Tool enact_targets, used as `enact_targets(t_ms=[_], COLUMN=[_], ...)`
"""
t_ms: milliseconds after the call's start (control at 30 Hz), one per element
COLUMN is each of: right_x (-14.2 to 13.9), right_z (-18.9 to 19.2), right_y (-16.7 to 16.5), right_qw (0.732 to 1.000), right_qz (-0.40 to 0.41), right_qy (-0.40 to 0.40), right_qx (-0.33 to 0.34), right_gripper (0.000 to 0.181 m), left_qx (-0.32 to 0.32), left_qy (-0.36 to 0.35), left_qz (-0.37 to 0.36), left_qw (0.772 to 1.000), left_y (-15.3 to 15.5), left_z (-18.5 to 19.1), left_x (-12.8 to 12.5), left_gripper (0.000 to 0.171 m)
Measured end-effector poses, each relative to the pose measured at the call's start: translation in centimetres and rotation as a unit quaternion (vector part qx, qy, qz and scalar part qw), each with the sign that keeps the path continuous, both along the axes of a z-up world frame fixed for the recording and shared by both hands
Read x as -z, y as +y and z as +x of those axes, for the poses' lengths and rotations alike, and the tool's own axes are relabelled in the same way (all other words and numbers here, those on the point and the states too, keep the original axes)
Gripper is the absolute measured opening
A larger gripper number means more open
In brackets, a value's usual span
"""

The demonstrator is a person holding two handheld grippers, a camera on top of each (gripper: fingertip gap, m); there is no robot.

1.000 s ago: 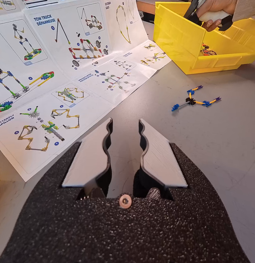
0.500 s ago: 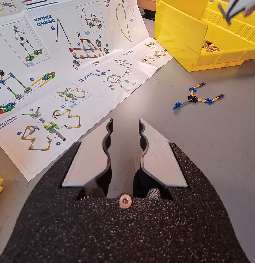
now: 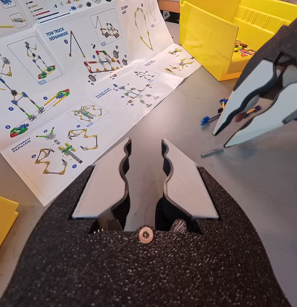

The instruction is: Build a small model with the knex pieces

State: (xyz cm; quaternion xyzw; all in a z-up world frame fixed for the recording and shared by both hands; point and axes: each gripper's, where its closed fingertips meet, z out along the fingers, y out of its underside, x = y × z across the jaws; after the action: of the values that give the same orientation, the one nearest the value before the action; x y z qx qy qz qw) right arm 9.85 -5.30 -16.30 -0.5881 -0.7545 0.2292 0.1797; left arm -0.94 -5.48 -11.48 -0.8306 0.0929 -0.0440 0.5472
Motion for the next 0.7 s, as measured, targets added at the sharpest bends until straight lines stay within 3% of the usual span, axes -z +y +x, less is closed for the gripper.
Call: enact_targets(t_ms=[100,200,267,333,433,533,700], right_x=[-6.1,-13.1,-15.0,-14.5,-11.3,-7.7,-3.9], right_z=[1.1,5.0,9.0,12.5,15.8,18.0,20.3], right_y=[4.3,13.5,20.4,25.7,30.9,34.3,37.4], right_qw=[0.996,0.980,0.966,0.962,0.963,0.960,0.923], right_qz=[0.015,0.069,0.118,0.113,0.089,0.077,0.058], right_qy=[0.068,0.110,0.086,0.042,-0.023,-0.094,-0.211], right_qx=[0.049,0.153,0.213,0.247,0.254,0.254,0.316], right_gripper=[0.022,0.023,0.024,0.024,0.023,0.021,0.018], left_qx=[0.016,0.036,0.056,0.074,0.092,0.094,0.086], left_qy=[-0.005,-0.014,-0.024,-0.035,-0.046,-0.043,-0.027], left_qz=[0.007,0.019,0.031,0.043,0.057,0.062,0.045], left_qw=[1.000,0.999,0.998,0.996,0.993,0.993,0.995], left_y=[-0.3,-0.7,-1.0,-1.3,-1.7,-1.7,-1.3], left_z=[0.6,1.1,1.6,2.1,2.5,2.5,2.3], left_x=[-0.5,-1.3,-2.0,-2.8,-3.5,-3.5,-2.3], left_gripper=[0.036,0.042,0.046,0.050,0.052,0.052,0.052])
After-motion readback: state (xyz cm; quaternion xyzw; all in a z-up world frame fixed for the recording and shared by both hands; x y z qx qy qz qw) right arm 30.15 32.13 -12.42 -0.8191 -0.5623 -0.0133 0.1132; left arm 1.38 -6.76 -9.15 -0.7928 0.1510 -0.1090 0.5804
